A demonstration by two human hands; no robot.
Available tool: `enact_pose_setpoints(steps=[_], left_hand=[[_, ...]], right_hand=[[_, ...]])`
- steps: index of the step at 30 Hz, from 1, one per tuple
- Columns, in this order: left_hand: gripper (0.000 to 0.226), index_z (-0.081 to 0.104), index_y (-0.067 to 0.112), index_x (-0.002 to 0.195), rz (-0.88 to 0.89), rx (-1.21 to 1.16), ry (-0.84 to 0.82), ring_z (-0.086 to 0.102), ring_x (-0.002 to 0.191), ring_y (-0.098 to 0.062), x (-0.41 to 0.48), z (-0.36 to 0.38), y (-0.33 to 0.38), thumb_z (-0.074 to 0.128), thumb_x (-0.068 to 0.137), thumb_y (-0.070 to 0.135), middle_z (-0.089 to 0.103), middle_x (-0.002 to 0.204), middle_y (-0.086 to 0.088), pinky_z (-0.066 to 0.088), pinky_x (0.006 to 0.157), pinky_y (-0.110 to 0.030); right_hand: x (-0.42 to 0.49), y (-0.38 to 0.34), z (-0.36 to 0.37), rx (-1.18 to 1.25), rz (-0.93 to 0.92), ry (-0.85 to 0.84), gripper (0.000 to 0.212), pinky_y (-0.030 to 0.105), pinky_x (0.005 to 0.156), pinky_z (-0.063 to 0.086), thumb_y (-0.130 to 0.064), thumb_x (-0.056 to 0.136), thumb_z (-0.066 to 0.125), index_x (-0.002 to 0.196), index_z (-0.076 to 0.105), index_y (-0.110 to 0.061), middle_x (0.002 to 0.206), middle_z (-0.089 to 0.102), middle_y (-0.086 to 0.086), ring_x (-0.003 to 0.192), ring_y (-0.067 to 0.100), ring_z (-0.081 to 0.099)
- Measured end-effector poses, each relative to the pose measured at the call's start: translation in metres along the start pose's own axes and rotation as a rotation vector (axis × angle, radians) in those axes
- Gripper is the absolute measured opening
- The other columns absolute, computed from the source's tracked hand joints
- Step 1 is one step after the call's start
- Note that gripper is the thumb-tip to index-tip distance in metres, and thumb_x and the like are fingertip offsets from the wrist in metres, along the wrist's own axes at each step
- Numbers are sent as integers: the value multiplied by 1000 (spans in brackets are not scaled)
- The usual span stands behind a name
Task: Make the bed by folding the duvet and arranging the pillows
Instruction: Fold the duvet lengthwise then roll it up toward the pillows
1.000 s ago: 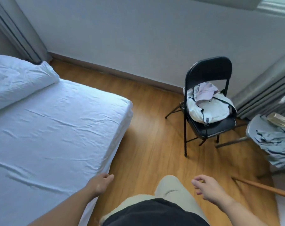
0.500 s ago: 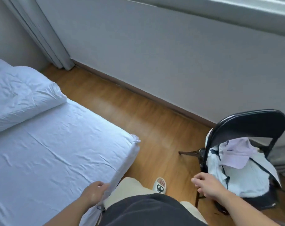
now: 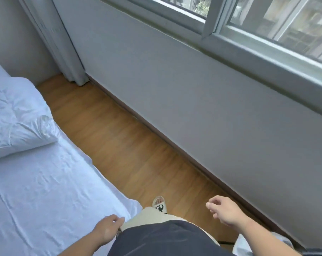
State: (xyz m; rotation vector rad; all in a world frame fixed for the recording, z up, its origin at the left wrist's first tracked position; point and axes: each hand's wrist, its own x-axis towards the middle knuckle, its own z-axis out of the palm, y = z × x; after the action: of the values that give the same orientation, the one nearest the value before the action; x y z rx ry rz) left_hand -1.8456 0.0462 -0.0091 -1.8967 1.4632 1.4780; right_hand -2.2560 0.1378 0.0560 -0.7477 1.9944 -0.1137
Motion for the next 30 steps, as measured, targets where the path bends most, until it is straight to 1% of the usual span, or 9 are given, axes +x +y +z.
enact_pose_setpoints(steps=[2,6,9,12,15,21,24,27,30], left_hand=[[35,64,19,97,-17,-23,7,62,88,-17,19,-26,34,46,99,48,67,100,3,44,70,-28],[37,64,22,106,12,-125,60,63,101,-21,55,-86,109,45,98,53,61,103,3,50,90,-35],[34,65,27,101,59,-221,90,62,97,-18,76,-122,156,46,95,55,62,98,6,49,90,-34],[36,66,30,99,12,-344,139,64,99,-19,97,-145,178,46,91,59,65,103,5,51,93,-35],[37,64,28,102,-126,-438,188,64,104,-19,107,-159,182,44,95,58,66,110,2,51,97,-35],[34,66,28,99,-366,-629,296,61,97,-16,106,-177,173,43,95,53,65,107,6,50,86,-31],[31,65,24,100,-436,-753,348,60,95,-15,108,-192,164,43,100,46,65,106,4,48,81,-28],[29,61,24,99,-530,-854,348,59,91,-12,127,-212,141,40,103,43,63,104,5,45,76,-26],[31,59,21,90,-576,-884,340,59,85,-14,152,-239,114,40,102,42,65,96,3,42,71,-25]], right_hand=[[22,-27,-28,-61,-22,3,20,25,68,55,-45,89,65,99,69,-27,85,75,-7,67,6,73],[75,-87,-79,-156,-46,-17,18,22,68,54,-43,90,64,99,68,-27,88,73,-8,65,5,72],[129,-132,-106,-254,-55,-69,16,23,68,53,-41,89,65,93,68,-26,81,74,-6,65,9,72],[191,-190,-126,-386,-114,-134,18,25,67,50,-39,89,65,85,67,-21,74,70,-6,63,11,68],[249,-262,-141,-477,-198,-190,25,26,64,47,-36,88,66,72,64,-17,65,66,-6,59,10,62],[327,-430,-140,-696,-385,-300,21,25,59,44,-34,94,62,89,69,-15,74,70,1,65,16,64],[340,-511,-117,-763,-451,-329,19,24,58,45,-34,94,64,90,70,-17,81,74,7,73,23,72],[349,-588,-77,-840,-516,-382,17,21,54,46,-34,94,65,94,70,-17,84,75,7,73,19,73],[348,-655,-27,-919,-587,-381,16,25,64,53,-37,93,65,93,70,-22,81,75,1,71,13,72]])
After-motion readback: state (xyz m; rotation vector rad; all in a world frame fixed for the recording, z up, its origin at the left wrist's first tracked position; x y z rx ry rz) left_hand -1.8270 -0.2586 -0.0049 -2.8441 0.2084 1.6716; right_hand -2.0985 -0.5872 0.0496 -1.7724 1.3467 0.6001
